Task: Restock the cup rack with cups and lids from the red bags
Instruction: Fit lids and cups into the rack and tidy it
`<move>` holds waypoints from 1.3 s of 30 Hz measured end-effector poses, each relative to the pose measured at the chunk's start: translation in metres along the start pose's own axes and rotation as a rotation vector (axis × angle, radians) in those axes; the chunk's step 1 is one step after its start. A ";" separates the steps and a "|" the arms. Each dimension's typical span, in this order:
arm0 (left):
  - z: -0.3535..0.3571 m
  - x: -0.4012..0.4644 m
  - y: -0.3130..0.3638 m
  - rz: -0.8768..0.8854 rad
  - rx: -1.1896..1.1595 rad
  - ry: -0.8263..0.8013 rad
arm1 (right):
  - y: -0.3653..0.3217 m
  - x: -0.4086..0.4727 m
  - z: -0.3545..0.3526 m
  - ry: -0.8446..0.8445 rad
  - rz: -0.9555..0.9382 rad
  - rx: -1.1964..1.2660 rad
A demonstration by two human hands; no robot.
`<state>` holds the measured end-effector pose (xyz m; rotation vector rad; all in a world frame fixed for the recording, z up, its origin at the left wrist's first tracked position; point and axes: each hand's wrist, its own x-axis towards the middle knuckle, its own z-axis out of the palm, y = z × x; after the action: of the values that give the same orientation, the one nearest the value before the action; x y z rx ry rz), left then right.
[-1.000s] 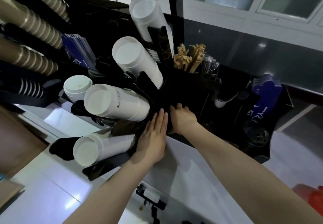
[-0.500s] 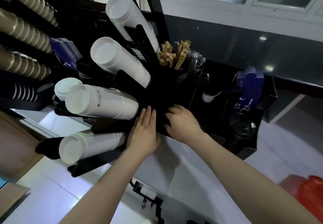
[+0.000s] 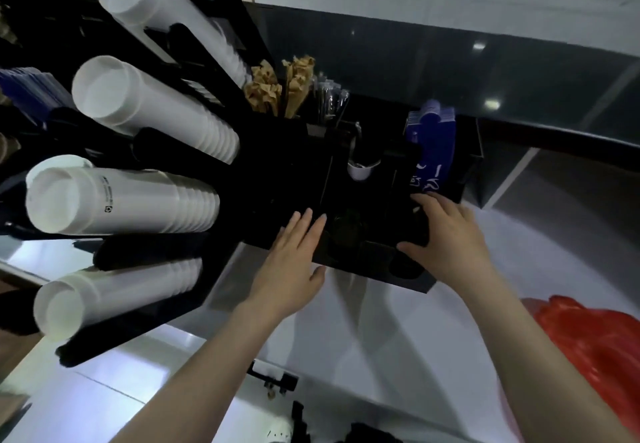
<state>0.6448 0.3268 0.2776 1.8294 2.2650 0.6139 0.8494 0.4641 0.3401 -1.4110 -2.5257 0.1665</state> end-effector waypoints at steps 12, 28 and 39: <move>0.011 -0.004 0.001 -0.039 0.056 -0.031 | 0.003 0.006 0.005 -0.021 -0.001 -0.042; 0.012 -0.002 0.008 -0.119 -0.021 -0.010 | 0.033 0.004 -0.018 0.142 -0.083 0.531; 0.001 -0.003 0.016 -0.108 -0.004 -0.036 | 0.033 0.005 -0.021 0.190 -0.094 0.666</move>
<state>0.6598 0.3269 0.2830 1.6893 2.3195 0.5628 0.8793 0.4851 0.3540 -0.9818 -2.0808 0.7375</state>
